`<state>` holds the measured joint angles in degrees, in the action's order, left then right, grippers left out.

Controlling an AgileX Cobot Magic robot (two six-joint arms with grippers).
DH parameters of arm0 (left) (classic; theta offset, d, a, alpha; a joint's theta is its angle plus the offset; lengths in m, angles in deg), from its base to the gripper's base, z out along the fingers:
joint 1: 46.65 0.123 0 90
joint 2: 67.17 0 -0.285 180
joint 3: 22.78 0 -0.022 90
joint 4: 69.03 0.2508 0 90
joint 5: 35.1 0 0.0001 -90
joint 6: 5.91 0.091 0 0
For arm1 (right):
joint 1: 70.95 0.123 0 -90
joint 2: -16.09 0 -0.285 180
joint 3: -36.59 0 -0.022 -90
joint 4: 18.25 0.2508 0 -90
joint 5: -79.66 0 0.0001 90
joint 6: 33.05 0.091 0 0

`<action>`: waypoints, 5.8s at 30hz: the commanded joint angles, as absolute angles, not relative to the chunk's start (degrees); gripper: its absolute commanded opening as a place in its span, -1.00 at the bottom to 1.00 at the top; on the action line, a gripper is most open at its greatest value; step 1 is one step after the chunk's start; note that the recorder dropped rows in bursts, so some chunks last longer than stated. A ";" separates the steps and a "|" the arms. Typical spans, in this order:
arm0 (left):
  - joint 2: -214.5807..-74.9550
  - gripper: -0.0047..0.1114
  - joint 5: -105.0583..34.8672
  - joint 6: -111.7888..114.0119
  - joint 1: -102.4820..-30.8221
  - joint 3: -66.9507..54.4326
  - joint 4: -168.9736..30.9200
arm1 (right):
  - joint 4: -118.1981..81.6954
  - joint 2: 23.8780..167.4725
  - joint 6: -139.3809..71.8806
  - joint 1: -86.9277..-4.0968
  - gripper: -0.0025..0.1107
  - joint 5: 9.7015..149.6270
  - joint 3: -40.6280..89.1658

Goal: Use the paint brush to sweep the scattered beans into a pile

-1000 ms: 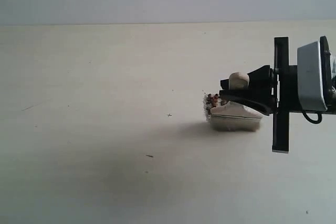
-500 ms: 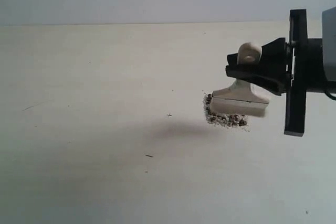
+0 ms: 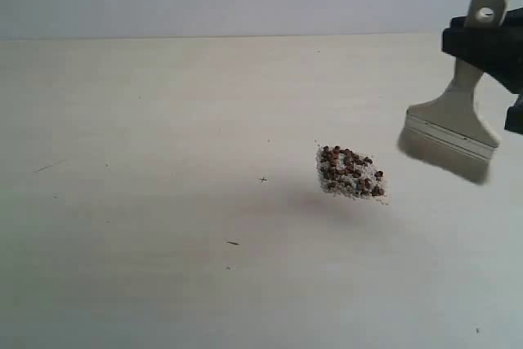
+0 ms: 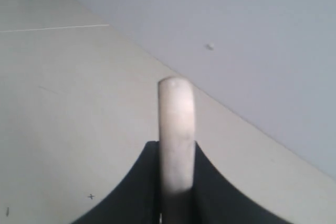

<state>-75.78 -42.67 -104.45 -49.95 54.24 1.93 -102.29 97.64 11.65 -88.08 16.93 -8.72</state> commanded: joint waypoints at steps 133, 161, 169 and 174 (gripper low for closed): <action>-75.37 -0.92 -42.40 -104.38 -49.88 54.43 2.37 | 26.83 129.03 -74.83 -71.43 -0.96 129.23 27.19; -75.37 -0.92 -42.40 -104.38 -49.88 54.43 2.37 | 16.00 134.14 -66.37 -76.05 -0.96 120.81 28.28; -75.37 -0.92 -42.40 -104.38 -49.88 54.43 2.37 | 15.86 136.51 -66.13 -76.05 -0.89 113.95 28.28; -75.37 -0.92 -42.40 -104.38 -49.88 54.43 2.37 | 15.86 138.88 -66.13 -76.05 -0.73 112.44 28.28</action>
<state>-75.78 -42.46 -104.45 -49.95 54.24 1.93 16.46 137.79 -65.59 -75.75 113.91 28.03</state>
